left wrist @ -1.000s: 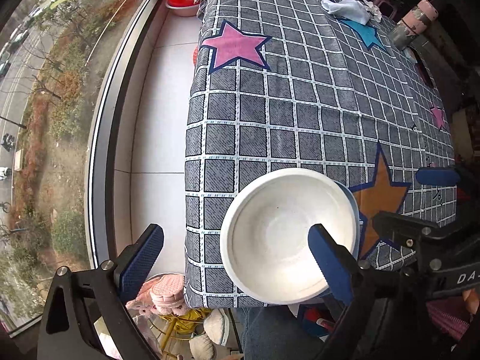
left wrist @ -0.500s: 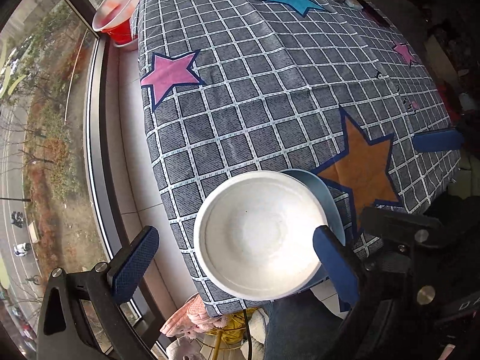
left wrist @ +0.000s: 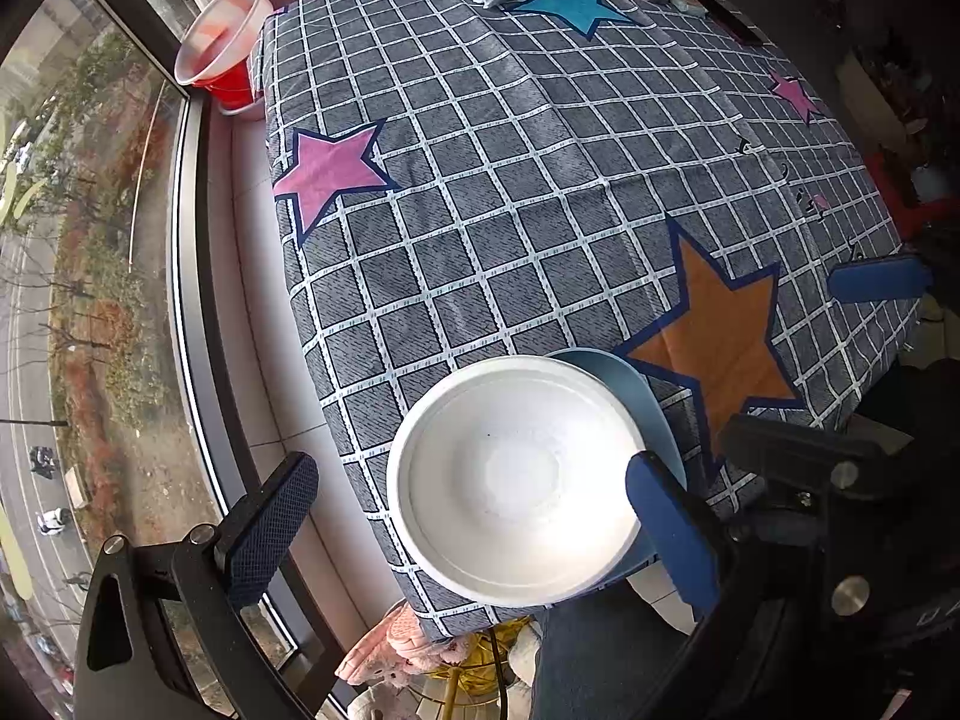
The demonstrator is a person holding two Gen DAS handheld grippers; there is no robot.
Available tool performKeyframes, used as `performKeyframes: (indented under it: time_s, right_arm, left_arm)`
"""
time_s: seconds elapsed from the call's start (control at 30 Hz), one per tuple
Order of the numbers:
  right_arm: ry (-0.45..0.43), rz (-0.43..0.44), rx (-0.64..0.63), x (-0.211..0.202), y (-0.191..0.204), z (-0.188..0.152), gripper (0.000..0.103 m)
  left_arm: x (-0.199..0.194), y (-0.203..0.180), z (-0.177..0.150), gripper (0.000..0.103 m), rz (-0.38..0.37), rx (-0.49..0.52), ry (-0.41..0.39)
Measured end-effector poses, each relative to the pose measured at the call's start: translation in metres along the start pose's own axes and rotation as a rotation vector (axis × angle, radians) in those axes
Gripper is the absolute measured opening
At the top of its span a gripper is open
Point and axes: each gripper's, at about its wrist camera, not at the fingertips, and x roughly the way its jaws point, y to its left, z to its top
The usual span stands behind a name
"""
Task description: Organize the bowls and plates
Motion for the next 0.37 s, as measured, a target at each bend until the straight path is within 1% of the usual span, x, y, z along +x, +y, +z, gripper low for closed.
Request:
performKeyframes:
  time_s: [0.23, 0.27, 0.33, 0.37]
  right_arm:
    - [-0.011, -0.014, -0.025, -0.0042, 0.0047, 0.0013, 0.103]
    - [-0.014, -0.018, -0.031, -0.0054, 0.0055, 0.0016, 0.103]
    - [-0.03, -0.024, -0.049, -0.0082, 0.0075, 0.0023, 0.103]
    - [-0.039, -0.016, -0.058, -0.009, 0.0073, 0.0029, 0.103]
  left_arm:
    - [0.0019, 0.004, -0.0032, 0.103, -0.016, -0.032, 0.007]
    - [0.0014, 0.005, -0.0041, 0.103, -0.023, -0.044, 0.0]
    - [-0.0054, 0.0082, -0.0051, 0.103, -0.037, -0.079, -0.053]
    - [-0.0063, 0.0083, -0.0044, 0.103, -0.038, -0.093, -0.057]
